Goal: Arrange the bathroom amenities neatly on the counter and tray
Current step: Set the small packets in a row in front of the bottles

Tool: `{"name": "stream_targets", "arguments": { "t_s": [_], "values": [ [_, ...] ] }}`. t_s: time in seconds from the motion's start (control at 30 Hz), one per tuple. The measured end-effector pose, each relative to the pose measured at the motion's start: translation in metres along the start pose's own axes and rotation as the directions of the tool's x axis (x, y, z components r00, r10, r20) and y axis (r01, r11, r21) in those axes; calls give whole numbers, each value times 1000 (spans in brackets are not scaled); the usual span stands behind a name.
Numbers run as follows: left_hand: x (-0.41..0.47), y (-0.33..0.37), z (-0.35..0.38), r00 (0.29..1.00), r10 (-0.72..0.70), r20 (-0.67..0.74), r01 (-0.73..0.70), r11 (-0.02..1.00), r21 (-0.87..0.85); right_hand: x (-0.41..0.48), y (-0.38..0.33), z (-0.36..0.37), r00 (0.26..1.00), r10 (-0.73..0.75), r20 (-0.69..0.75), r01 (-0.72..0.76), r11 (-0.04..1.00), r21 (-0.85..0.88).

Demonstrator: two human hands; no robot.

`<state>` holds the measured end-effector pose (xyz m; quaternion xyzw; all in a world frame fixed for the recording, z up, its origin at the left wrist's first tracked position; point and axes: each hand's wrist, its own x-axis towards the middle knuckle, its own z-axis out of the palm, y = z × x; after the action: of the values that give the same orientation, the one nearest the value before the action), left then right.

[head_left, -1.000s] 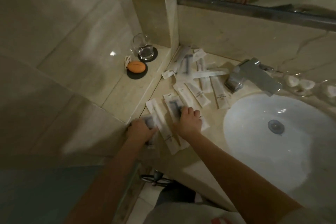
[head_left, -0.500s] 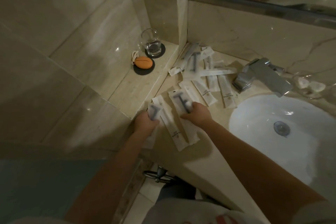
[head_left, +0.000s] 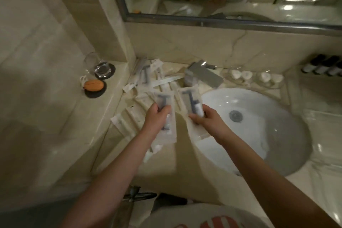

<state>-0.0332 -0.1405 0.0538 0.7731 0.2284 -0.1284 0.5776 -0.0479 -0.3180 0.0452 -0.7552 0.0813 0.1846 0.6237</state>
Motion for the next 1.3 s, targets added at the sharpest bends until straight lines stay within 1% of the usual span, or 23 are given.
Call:
{"name": "stream_targets", "arguments": {
  "t_s": [0.17,0.2,0.33,0.43,0.53,0.6,0.7,0.83,0.93,1.03,1.1,1.2,1.23,1.3],
  "values": [
    [-13,30,83,979,15,203,-5,999,-52,-31,12,-79,978,33,-207,-16,996,82],
    [-15,36,101,974,38,225,-27,998,-52,-37,15,-96,967,32,-252,-12,997,80],
    [-22,63,170,932,179,316,-200,979,35,-59,32,-160,919,37,-393,-15,998,59],
    [-27,80,220,898,215,385,-271,958,97,-72,41,-205,865,53,-499,-28,998,57],
    [-27,90,266,880,254,401,-313,945,90,-77,50,-246,814,60,-578,-32,998,58],
    [-27,96,292,876,233,423,-286,956,65,-76,57,-269,793,111,-599,-56,992,109],
    [-21,100,326,882,163,443,-203,978,42,-71,68,-299,787,201,-583,-87,972,219],
    [-6,116,368,900,79,429,-102,994,31,-55,75,-340,758,222,-614,-133,973,189],
    [4,139,397,905,55,422,-85,995,52,-39,73,-368,732,191,-654,-140,982,130],
    [11,151,422,897,10,442,-42,997,62,-25,71,-387,704,196,-682,-120,980,158],
    [14,152,439,898,-24,439,-2,998,59,-16,77,-397,688,202,-697,-172,978,114],
    [21,144,458,898,-70,434,62,998,33,-10,90,-405,675,173,-718,-288,957,-40],
    [22,141,462,901,-65,429,50,998,47,-9,94,-406,670,163,-724,-322,943,-86],
    [27,133,466,913,-12,407,-54,987,151,-7,100,-407,653,146,-744,-361,923,-136]
  ]
}}
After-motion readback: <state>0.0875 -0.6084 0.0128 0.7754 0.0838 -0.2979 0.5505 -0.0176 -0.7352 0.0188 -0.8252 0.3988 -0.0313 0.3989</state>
